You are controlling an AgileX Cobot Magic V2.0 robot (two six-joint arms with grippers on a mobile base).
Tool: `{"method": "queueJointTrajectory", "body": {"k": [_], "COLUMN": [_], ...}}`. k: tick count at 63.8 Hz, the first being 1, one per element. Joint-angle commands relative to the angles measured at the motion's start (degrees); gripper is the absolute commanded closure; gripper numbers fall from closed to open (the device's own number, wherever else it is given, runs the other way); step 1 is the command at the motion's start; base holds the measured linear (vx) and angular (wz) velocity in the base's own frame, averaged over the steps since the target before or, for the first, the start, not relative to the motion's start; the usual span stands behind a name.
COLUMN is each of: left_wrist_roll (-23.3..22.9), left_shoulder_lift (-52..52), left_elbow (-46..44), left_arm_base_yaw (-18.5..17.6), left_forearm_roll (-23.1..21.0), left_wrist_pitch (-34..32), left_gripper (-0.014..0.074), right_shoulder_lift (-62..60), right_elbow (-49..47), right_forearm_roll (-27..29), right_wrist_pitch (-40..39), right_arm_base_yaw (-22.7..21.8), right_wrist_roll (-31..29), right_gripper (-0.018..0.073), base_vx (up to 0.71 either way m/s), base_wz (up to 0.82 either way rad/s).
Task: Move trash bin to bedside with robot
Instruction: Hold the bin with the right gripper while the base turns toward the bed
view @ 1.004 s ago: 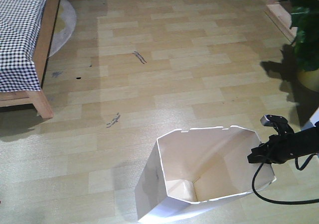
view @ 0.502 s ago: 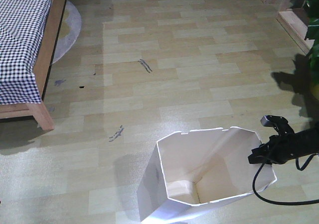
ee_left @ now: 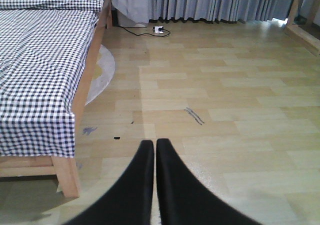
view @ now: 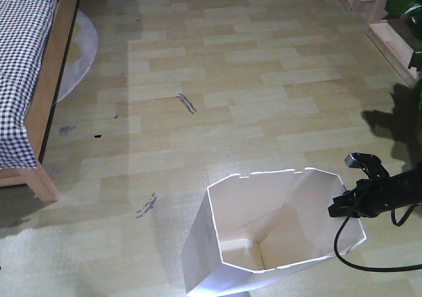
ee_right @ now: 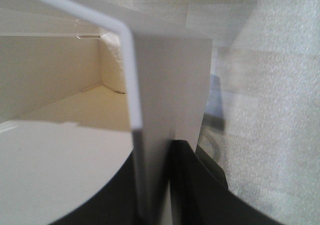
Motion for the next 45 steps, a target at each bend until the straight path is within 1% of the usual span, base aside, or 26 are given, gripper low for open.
{"method": "queueJointTrajectory", "body": {"k": [1, 23, 45], "left_wrist_roll": [-0.2, -0.2, -0.2], "left_shoulder_lift": [-0.8, -0.8, -0.8], "left_elbow": [0.2, 0.2, 0.2], "left_arm_base_yaw": [-0.2, -0.2, -0.2], "left_forearm_roll": [-0.1, -0.1, -0.1], "left_wrist_pitch": [-3.8, -3.8, -3.8], "left_gripper": [0.0603, 0.0603, 0.0603], "right_shoulder_lift": [-4.3, -4.3, -4.3], "right_elbow": [-0.4, -0.4, -0.4], "right_forearm_roll": [3.3, 3.3, 3.3], "right_wrist_pitch": [12.6, 12.7, 12.7], "right_arm_base_yaw": [-0.2, -0.2, -0.2], "right_wrist_roll": [0.8, 0.8, 0.8], "right_gripper": [0.0564, 0.0564, 0.0564], "base_vx": [0.32, 0.34, 0.36], "base_wz": [-0.05, -0.01, 0.1]}}
